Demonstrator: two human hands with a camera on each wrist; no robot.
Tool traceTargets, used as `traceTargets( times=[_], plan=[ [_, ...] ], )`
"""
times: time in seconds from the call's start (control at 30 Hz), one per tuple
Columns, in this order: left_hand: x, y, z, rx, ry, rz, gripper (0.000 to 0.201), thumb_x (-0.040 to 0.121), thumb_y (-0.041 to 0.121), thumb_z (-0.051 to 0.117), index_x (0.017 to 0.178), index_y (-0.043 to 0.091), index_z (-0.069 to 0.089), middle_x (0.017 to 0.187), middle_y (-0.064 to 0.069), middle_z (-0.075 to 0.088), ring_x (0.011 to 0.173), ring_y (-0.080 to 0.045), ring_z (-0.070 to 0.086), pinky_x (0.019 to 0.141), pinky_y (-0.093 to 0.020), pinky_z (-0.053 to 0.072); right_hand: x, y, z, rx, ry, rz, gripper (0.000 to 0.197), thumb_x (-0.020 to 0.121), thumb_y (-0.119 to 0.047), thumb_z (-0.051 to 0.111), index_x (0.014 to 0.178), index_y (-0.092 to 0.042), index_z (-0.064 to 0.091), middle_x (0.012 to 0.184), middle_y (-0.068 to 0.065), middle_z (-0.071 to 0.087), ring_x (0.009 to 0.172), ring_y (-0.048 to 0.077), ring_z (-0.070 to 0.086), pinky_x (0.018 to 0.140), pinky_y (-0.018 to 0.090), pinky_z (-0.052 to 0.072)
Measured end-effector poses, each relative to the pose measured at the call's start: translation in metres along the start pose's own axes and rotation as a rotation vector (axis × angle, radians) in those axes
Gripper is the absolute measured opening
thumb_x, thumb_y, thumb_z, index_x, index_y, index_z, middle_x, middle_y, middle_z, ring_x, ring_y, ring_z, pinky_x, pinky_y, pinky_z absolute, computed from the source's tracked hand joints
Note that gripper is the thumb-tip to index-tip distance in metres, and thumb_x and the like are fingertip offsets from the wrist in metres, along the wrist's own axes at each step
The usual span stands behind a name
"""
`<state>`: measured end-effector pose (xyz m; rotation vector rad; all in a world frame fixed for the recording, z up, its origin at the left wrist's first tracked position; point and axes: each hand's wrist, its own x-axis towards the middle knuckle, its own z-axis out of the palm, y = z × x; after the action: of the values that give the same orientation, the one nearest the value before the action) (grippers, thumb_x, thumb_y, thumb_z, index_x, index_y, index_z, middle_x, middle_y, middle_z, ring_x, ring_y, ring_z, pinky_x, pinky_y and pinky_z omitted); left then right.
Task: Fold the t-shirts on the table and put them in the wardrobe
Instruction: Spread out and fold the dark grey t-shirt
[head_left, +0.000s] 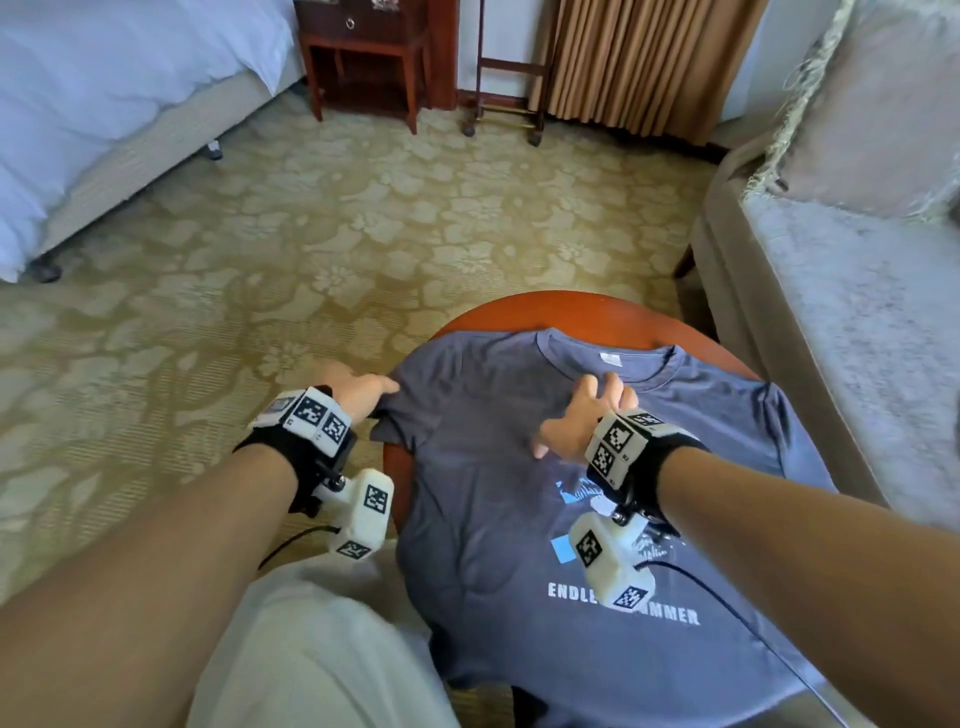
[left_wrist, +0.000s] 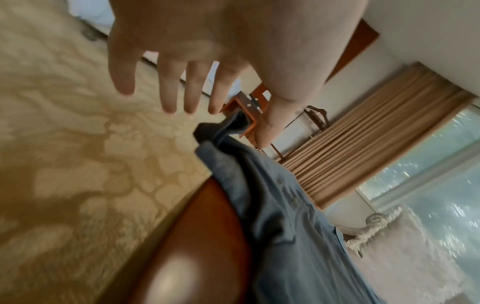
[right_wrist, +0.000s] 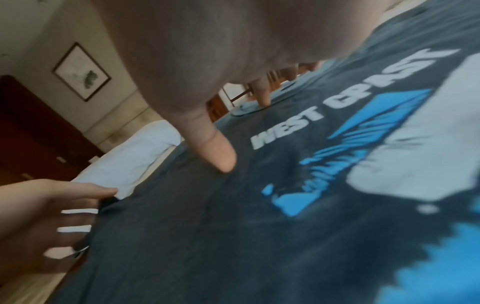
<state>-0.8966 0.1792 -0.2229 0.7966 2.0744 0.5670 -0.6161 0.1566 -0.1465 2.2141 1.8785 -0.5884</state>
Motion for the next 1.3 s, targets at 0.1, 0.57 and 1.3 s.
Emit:
traceTargets(
  times=[0.1,0.57,1.3],
  plan=[
    [-0.031,-0.010,-0.002,-0.187,-0.192,-0.059,0.075,0.060,0.062,0.074,0.117,0.015,0.064,0.110,-0.006,0.068,0.097,-0.025,0.064,0.083,-0.035,0.051,-0.006,-0.030,0.008,0.057,-0.015,-0.185,0.106,0.064,-0.068,0.070,0.148,-0.029,0.019,0.158,0.002,-0.001,0.145,0.029,-0.002,0.114,0.056,0.019],
    [-0.075,-0.021,-0.024,-0.502,-0.184,0.016,0.022,0.078,0.011,0.080,0.073,0.009,0.059,0.072,-0.008,0.061,0.055,-0.014,0.051,0.045,-0.023,0.044,-0.017,-0.057,0.045,-0.217,-0.199,-0.365,0.108,0.073,-0.086,0.041,0.149,-0.039,-0.020,0.153,-0.002,-0.037,0.142,0.029,-0.030,0.115,0.061,-0.006],
    [-0.098,-0.035,-0.001,-0.889,-0.516,-0.153,0.043,0.097,0.033,0.055,0.125,0.002,0.064,0.120,-0.015,0.068,0.104,-0.031,0.068,0.084,-0.039,0.055,-0.014,-0.050,0.044,-0.192,-0.184,-0.320,0.125,0.059,-0.093,0.046,0.148,-0.037,-0.023,0.154,-0.001,-0.036,0.141,0.029,-0.032,0.114,0.062,-0.010]
  ],
)
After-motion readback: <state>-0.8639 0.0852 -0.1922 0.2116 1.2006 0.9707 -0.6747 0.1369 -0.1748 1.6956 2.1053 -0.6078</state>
